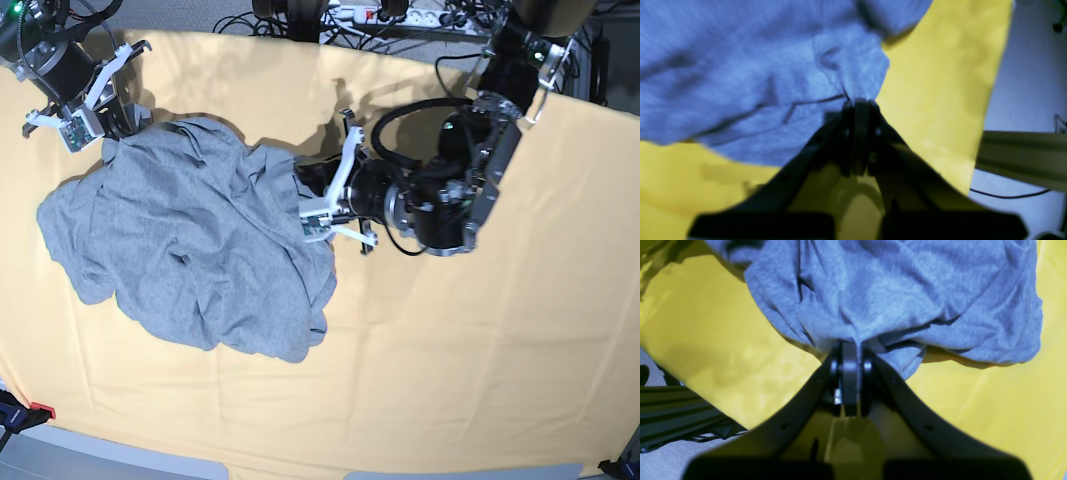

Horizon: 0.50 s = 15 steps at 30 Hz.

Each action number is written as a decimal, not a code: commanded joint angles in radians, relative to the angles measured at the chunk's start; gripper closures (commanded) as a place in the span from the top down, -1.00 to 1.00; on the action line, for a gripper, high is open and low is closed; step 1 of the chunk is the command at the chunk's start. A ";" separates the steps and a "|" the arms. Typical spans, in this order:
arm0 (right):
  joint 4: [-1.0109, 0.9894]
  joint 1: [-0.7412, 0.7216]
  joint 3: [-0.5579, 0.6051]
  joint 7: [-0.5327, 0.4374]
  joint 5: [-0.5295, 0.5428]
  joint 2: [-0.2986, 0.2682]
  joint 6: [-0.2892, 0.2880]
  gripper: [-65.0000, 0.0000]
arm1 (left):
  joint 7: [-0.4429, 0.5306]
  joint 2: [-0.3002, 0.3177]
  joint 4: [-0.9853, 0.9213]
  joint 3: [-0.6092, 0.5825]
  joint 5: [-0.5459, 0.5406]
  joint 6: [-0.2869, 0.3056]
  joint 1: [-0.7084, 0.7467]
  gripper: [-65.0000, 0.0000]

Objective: Layout the t-shirt on the table in an organized manner, then fold the t-shirt properly

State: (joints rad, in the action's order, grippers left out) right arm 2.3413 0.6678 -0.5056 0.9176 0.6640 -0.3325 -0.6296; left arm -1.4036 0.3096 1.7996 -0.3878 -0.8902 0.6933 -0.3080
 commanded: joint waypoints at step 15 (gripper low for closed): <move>0.015 0.005 0.098 -0.027 0.126 -0.011 -0.053 -1.00 | 0.007 0.296 0.147 0.330 -0.221 0.005 0.053 -1.00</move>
State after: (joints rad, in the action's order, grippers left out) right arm 2.3413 0.6685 -0.4015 0.9131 0.7746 -0.3328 -0.6773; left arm -1.4136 0.5980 1.9305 -0.0658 -1.0866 0.6933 -0.2359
